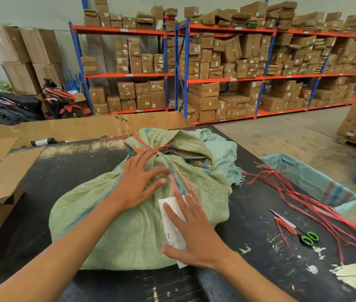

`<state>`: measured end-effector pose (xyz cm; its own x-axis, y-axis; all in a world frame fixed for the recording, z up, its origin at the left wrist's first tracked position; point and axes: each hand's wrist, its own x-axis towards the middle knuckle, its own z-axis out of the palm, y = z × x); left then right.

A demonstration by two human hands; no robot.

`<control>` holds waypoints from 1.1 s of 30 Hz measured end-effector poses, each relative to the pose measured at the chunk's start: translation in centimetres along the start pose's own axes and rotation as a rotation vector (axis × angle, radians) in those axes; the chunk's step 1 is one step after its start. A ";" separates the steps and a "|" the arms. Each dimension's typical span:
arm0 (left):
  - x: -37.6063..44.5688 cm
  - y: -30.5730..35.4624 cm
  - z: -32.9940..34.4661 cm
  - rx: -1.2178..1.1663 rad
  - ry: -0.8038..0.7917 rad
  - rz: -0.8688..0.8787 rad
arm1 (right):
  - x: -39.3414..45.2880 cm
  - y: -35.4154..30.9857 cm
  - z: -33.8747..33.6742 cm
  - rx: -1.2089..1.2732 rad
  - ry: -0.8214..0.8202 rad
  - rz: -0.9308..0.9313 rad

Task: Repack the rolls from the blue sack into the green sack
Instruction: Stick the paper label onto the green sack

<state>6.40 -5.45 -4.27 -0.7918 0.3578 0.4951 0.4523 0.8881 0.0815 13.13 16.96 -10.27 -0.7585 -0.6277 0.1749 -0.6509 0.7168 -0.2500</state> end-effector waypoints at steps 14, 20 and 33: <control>2.0 2.0 2.0 0.188 -0.314 -0.244 | -1.5 0.9 4.2 -0.260 0.165 -0.057; 1.4 2.5 1.8 0.121 -0.136 -0.161 | -2.0 1.3 6.7 -0.286 0.169 -0.048; -5.2 3.9 2.5 -0.137 0.299 0.043 | -1.9 5.0 6.3 -0.272 0.342 -0.043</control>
<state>11.31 -3.10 -8.69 -0.6241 0.2757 0.7311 0.5499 0.8197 0.1603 11.48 19.84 -17.90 -0.6677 -0.5545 0.4967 -0.6318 0.7750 0.0159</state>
